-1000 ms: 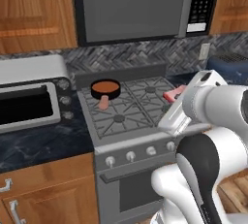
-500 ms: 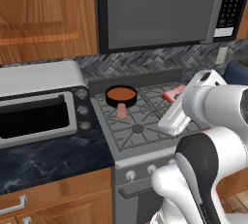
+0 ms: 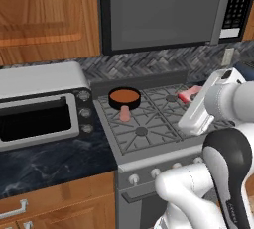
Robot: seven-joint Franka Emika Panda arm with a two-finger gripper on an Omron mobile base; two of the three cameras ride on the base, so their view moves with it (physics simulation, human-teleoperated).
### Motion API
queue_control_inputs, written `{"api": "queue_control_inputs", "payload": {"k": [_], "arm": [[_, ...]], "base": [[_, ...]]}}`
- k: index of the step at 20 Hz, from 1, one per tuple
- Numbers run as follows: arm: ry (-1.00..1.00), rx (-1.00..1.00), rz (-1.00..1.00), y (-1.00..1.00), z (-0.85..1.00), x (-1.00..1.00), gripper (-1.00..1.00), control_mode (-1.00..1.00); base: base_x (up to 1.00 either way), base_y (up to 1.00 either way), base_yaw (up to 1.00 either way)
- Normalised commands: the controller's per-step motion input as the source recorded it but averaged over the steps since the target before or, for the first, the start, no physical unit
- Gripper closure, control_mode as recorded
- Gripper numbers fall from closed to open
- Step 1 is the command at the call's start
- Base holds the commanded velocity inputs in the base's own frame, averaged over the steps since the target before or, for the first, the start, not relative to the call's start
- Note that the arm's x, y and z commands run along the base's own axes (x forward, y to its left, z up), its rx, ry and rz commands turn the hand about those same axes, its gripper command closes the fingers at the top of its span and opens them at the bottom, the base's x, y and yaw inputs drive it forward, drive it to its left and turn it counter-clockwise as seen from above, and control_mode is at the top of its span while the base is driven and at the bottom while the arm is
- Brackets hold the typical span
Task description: Retrieve the steak from the fridge and place it on the saucepan with marinade on the stove.
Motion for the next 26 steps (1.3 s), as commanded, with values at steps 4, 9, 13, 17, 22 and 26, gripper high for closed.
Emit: {"api": "queue_control_inputs", "payload": {"k": [4, 9, 13, 17, 22, 26], "arm": [[0.09, 0.00, 0.08, -0.25, 0.00, 0.24, 1.00, -1.00], [0.12, 0.00, 0.11, -0.14, -0.03, 0.22, 1.00, -1.00], [0.06, 0.00, 0.08, 0.00, -0.18, 0.39, 1.00, -1.00], [0.00, 0.00, 0.06, 0.00, -0.36, 0.38, 1.00, -1.00], [0.00, 0.00, 0.05, 0.09, -0.55, 0.31, 1.00, -1.00], [0.00, 0.00, 0.00, 0.16, -0.21, 0.47, 1.00, -1.00]], "base": [[0.00, 0.00, 0.00], [0.00, 0.00, 0.00], [0.00, 0.00, 0.00], [0.00, 0.00, 0.00], [0.00, 0.00, 0.00], [0.00, 0.00, 0.00]]}}
